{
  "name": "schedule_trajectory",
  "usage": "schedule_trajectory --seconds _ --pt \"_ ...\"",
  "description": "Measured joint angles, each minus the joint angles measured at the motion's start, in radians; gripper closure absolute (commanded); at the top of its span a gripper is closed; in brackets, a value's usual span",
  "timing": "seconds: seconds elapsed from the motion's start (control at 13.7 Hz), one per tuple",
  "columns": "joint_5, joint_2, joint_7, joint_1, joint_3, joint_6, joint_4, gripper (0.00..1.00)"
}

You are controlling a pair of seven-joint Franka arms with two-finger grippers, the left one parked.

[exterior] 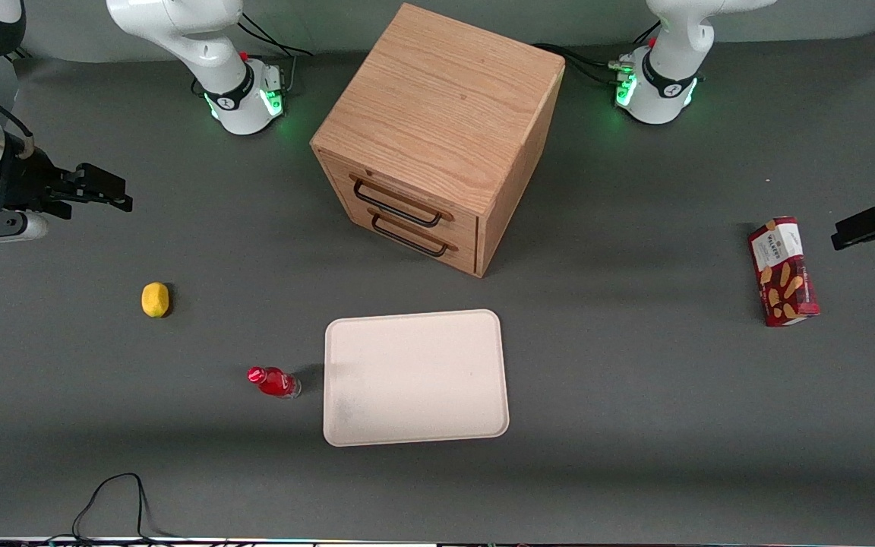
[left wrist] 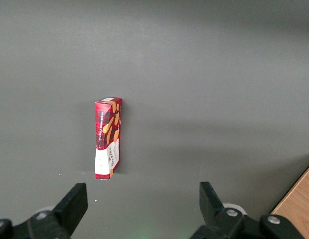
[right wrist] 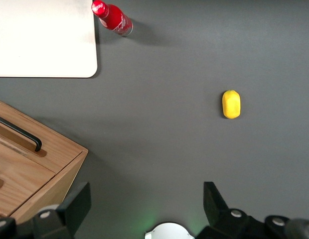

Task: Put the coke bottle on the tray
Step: 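Move the right gripper from rest toward the red Coca-Cola bottle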

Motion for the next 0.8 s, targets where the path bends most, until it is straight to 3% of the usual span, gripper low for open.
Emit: schedule_trajectory --seconds 0.8 --pt "0.000 0.021 0.000 -0.001 -0.001 -0.035 0.022 0.00"
